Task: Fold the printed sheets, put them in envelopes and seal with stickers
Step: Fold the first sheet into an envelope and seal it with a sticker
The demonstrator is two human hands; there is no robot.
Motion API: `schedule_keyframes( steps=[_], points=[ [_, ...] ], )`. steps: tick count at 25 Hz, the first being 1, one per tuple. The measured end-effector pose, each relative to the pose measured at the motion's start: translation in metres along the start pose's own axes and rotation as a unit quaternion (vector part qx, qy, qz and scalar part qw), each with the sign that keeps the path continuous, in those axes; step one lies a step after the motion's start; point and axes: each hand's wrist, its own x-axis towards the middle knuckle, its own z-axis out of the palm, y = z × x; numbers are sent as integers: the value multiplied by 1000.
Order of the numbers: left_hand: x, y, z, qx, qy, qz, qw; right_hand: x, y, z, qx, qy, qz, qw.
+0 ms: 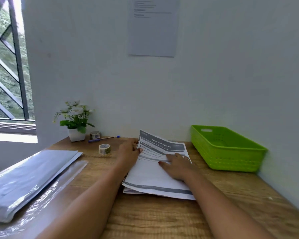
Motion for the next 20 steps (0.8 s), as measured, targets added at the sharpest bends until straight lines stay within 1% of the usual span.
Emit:
schedule_keyframes(
  steps=[3,5,7,9,12,16,17,19,20],
  points=[
    [14,0,15,-2,12,18,1000,12,12,0,0,4,22,1000],
    [24,7,36,-28,-5,32,999,23,22,-2,-11,25,35,999],
    [36,13,58,-61,-4,39,997,33,34,-5,-31,41,40,998],
    [52,10,77,-73,0,42,996,42,45,-4,-37,37,36,998],
    [71,-2,83,-89,-16,18,996,49,49,1,-33,13,15,999],
    [82,-17,68,-102,-22,-45,993,47,42,2,-27,2,-22,999],
    [83,-19,66,-122,-24,-60,991,47,41,2,-25,1,-27,999],
    [80,-18,67,-136,-55,-65,987,47,43,4,-25,3,-24,999],
    [78,-17,70,-112,-70,-56,990,47,45,3,-27,6,-18,999]
  ],
)
